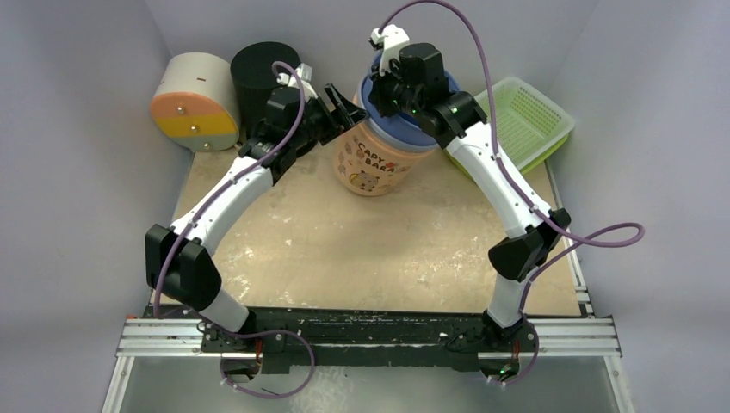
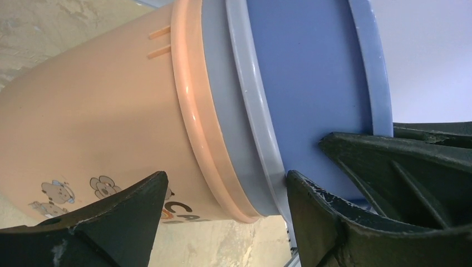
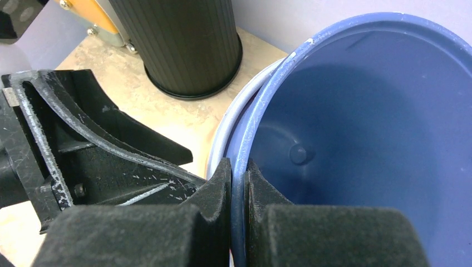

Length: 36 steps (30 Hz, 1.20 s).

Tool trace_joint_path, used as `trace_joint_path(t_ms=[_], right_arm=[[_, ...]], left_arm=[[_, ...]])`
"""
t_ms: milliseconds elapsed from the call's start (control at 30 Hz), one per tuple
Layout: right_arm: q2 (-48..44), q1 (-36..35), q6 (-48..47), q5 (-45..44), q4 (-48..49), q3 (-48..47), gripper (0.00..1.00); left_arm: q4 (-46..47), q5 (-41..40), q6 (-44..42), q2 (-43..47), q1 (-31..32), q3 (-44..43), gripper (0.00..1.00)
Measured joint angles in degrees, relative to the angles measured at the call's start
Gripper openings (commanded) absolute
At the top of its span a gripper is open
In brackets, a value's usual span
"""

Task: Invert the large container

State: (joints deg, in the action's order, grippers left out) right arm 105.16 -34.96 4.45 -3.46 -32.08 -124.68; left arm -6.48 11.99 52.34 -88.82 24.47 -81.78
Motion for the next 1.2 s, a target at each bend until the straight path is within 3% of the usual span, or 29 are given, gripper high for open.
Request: trace_joint_path(t_ms=[400,700,1200], right_arm=[[0.0,0.48,-0.74,0.55,-1.27,-0.52,0.0],[0.24,0.96,-1.25,-0.39,-8.96,-4.44,0.0],[2.49,1.29,-3.76,-0.42,-15.67,-9.79,0.0]], left_arm=[[2.05,0.5,-1.07,-3.02,0.46,-1.6,0.75],[3.39,1.6,-2.6,-4.28,1.95,-1.62,0.75],[17.79,3.21,-2.32,-4.87,2.34,7.13,0.75]])
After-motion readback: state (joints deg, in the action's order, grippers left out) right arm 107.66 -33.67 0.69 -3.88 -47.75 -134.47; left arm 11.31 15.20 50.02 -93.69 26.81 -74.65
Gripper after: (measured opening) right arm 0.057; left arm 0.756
